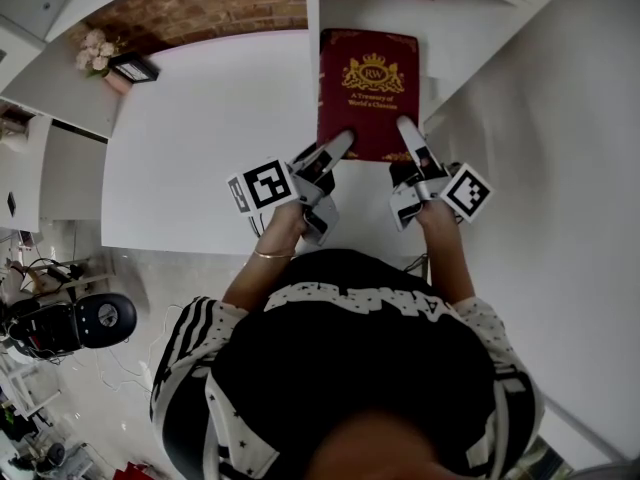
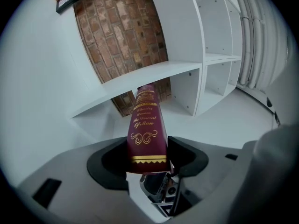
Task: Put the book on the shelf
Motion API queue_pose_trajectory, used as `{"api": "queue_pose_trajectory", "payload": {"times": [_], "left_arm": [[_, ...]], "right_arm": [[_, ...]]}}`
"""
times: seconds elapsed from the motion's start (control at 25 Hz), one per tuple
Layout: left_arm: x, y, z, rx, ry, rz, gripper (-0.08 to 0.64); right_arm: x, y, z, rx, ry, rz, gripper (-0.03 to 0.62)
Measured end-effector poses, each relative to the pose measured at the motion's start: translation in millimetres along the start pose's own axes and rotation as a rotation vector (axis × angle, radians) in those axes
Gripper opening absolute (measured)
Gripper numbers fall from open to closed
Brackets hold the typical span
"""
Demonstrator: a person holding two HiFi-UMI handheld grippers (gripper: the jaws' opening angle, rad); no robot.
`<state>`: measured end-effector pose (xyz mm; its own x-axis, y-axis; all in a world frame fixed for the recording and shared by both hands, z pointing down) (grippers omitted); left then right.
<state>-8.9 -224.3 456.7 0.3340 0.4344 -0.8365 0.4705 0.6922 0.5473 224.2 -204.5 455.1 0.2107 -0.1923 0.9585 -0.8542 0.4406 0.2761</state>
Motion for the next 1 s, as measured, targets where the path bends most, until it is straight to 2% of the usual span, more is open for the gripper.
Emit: {"api": "queue_pose_trajectory", "payload": {"times": [0.2, 0.36, 0.48, 0.68, 0.88, 1.0], "left_arm": [[-0.8, -21.4, 10.7, 0.032, -0.026, -0.025, 0.276], [-1.2, -22.1, 9.9, 0.038, -0.028, -0.046, 0.275], [0.6, -21.5, 9.4, 0.039, -0.025, -0.05, 0.273], [-9.0, -28.8, 11.4, 0.046, -0.035, -0.069, 0.273], [-12.3, -36.8, 13.4, 0.043, -0.039, -0.071, 0.273], [-10.5, -36.6, 13.9, 0.049, -0.038, -0.081, 0.273]], "right_arm": [[-7.8, -15.6, 11.3, 0.059, 0.022, -0.011, 0.278], [-17.6, -9.2, -0.7, 0.027, -0.002, -0.056, 0.276], [-21.3, -2.3, -14.7, 0.012, 0.014, -0.082, 0.272], [-14.6, 6.6, -22.3, 0.041, 0.008, -0.045, 0.146], [-24.1, 9.9, -15.5, 0.027, -0.009, -0.106, 0.081], [-28.2, 9.6, -15.3, 0.033, 0.002, -0.132, 0.071]]}}
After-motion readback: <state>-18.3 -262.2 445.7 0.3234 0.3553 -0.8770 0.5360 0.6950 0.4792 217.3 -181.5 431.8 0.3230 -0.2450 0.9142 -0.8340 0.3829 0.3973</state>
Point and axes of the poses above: the fingertips, and each gripper's own axes: z forward along the fingers, x to its right, y out of its underside, the point moved 9 cm from there along -z, backward along the fingers, and after that the axes turned 11 degrees about z, right-handed, at the moved point
